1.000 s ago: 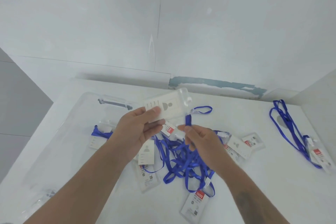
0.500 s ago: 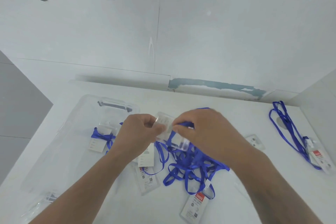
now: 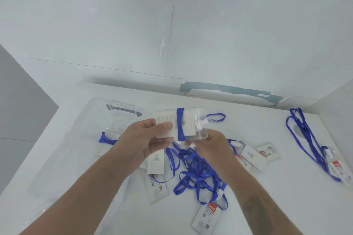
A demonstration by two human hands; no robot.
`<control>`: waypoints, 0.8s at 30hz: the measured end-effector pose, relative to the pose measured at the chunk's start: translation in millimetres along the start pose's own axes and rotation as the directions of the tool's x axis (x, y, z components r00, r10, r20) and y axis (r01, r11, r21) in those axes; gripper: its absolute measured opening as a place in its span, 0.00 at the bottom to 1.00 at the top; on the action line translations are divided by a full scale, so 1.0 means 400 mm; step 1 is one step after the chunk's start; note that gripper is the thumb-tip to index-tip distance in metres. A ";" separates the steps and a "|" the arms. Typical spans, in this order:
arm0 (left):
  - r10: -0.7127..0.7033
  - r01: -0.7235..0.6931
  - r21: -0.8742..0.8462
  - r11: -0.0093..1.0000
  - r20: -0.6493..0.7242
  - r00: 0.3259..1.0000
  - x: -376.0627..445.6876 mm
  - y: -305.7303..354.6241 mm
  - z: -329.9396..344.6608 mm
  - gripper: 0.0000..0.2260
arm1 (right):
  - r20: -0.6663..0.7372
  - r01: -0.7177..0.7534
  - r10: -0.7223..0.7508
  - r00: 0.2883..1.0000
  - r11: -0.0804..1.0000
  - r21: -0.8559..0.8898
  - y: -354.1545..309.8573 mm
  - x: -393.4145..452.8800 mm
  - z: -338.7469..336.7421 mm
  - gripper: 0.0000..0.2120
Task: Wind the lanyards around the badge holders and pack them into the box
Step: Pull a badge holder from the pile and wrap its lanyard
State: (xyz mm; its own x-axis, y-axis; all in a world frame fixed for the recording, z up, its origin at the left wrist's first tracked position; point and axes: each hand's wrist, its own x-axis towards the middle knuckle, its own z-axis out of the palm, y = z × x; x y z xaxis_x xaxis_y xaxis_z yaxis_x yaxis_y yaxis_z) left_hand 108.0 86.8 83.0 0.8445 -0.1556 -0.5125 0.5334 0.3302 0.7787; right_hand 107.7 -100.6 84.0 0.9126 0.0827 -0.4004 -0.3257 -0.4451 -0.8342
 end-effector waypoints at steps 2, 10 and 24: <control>0.021 -0.014 0.069 0.998 -0.098 0.995 0.012 -0.008 0.000 0.09 | 0.056 0.013 -0.012 0.998 1.000 -0.016 0.013 -0.036 0.044 0.17; 0.183 -0.049 0.515 0.856 -0.212 0.960 0.013 -0.029 -0.019 0.01 | 0.138 0.291 -0.276 0.951 0.658 -0.694 -0.072 -0.112 0.031 0.13; -0.098 0.074 0.230 0.970 0.095 0.991 -0.045 -0.053 -0.056 0.08 | -0.045 0.008 -0.005 0.999 0.998 0.066 0.025 0.003 -0.026 0.10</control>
State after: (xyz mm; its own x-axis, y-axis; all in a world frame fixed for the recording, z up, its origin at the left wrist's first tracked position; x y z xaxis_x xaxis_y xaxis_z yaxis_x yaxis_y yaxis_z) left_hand 80.3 103.5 67.8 0.7891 -0.2748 -0.5494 0.5907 0.0944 0.8013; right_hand 108.1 -114.2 78.9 0.9243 0.0446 -0.3792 -0.3344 -0.3847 -0.8604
